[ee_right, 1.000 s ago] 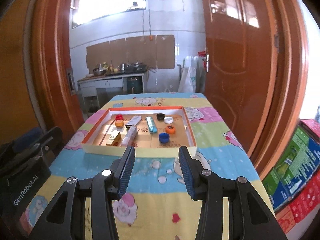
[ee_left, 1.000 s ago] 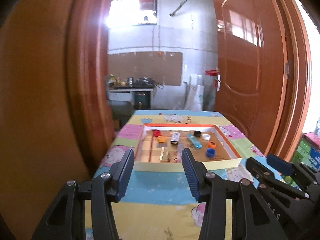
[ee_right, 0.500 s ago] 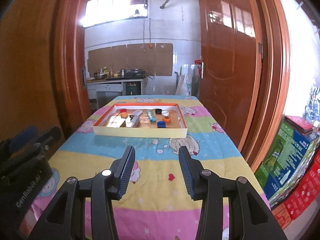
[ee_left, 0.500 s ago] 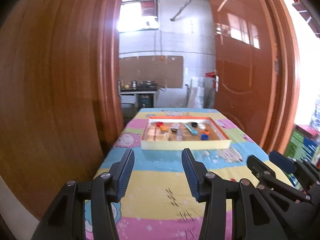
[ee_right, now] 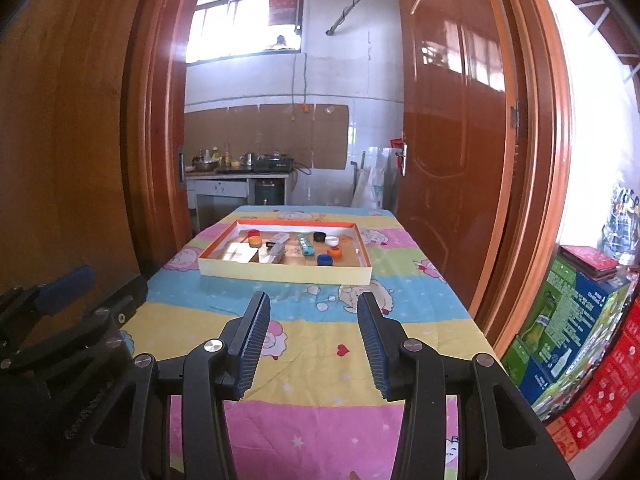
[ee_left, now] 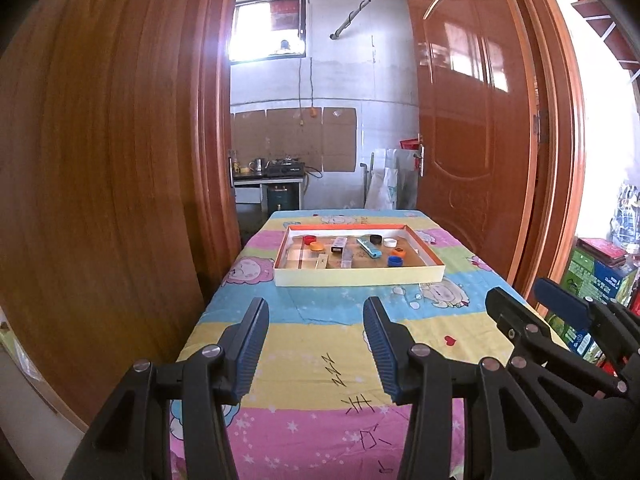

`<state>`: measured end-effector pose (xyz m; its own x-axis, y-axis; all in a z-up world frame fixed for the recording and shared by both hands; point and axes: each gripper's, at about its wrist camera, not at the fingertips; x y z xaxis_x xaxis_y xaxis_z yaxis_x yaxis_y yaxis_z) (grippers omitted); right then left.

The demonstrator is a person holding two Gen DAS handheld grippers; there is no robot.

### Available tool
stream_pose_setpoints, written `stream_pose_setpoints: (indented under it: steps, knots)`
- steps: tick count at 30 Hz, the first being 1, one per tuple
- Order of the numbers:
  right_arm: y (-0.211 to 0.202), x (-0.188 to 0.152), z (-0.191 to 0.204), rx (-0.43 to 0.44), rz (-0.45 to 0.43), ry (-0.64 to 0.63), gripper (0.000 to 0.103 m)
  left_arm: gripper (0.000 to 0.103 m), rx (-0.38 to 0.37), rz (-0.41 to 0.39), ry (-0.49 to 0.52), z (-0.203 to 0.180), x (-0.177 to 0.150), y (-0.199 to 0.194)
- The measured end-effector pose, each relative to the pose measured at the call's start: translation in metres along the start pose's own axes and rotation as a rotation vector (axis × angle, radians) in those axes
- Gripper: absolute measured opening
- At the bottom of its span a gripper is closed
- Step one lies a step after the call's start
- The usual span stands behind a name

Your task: Organize rigid objects

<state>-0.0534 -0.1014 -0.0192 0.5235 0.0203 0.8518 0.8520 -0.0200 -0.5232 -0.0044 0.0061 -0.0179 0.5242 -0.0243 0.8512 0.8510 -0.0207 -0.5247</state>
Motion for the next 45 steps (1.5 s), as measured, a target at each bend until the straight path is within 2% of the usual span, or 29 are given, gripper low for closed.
stream_pose_setpoints:
  steps: [45]
  knots:
    - [-0.0035,-0.0006,0.0047,0.017,0.001,-0.005,0.047,0.049,0.023,0.005,-0.011,-0.0004,-0.0030,-0.0080]
Point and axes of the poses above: each gripper's, at about its wrist camera, not at the fingertips, and y roughly the way its jaws point, z to its left, x to its top, and after that the axes turned 9 degrees about z, right-handed
